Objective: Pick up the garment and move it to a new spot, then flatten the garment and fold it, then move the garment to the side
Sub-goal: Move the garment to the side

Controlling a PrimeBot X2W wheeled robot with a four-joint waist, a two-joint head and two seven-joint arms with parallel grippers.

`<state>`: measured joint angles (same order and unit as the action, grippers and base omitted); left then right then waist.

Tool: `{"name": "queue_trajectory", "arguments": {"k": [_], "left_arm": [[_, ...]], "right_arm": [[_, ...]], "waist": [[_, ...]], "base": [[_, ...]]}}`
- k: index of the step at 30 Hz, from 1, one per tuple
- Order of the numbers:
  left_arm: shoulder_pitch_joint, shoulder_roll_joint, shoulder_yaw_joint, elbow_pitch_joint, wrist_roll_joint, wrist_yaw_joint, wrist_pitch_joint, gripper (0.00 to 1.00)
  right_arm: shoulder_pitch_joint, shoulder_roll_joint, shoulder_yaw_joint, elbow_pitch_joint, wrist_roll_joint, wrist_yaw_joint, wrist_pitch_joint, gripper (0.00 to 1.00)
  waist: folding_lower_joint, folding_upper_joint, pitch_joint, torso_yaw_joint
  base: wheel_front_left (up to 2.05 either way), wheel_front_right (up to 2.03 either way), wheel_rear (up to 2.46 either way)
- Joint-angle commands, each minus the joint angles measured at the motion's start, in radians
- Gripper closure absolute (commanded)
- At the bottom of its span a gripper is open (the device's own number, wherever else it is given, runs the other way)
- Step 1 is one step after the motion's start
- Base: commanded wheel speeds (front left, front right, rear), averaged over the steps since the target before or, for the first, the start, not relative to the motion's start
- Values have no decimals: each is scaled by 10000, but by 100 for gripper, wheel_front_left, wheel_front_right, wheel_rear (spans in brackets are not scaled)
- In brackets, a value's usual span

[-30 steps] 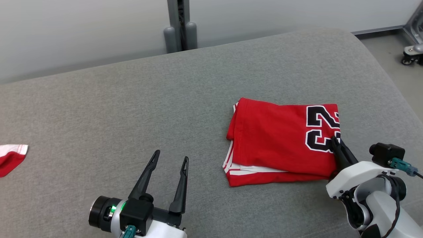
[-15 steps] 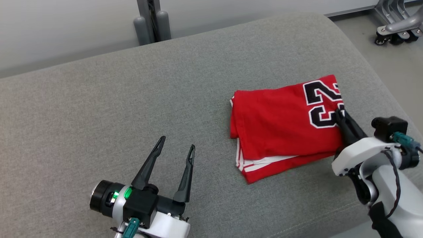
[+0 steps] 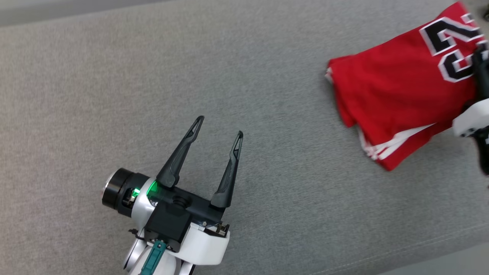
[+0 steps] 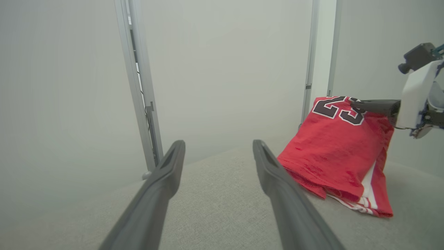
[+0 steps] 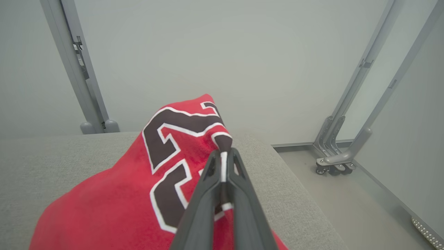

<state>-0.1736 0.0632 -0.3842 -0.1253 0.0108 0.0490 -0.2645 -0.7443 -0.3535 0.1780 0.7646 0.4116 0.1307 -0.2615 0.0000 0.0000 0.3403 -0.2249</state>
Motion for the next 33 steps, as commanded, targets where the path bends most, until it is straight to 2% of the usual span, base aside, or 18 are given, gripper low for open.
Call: {"name": "queue_trajectory", "arguments": {"k": [1,14,25,27,28,29,33], "left_arm": [[-225,73,-15,-115,78,-38,-4,0],[-912,336,-151,-1003,476,-78,340,0],[-1184,388,-400,-1311,590,-103,580,0],[-1246,374,-470,-1353,595,-122,617,0],[-1270,374,-491,-1384,597,-121,635,0],[-1284,380,-512,-1406,600,-112,649,0],[-1245,389,-539,-1479,586,-47,657,0]], "right_arm": [[-195,-173,-193,42,-124,3,-42,100],[-1145,-1073,-2738,421,-1122,3,-42,100],[-1645,-1127,-5229,1441,-3966,2,-42,98],[-1642,-1051,-5639,1547,-4562,3,-41,65],[-1667,-1012,-5861,1562,-4827,3,-42,39],[-1664,-1008,-6074,1494,-5127,3,-41,0],[-1636,-688,-6830,1109,-6133,3,-41,0]], "waist": [[0,0,456,336],[0,0,1816,871],[0,0,2144,1113],[0,0,2125,1210],[0,0,2123,1256],[0,0,2117,1304],[0,0,2081,1437]], "base": [[0,0,0],[0,0,0],[0,0,0],[0,0,0],[0,0,0],[0,0,0],[0,0,0]]}}
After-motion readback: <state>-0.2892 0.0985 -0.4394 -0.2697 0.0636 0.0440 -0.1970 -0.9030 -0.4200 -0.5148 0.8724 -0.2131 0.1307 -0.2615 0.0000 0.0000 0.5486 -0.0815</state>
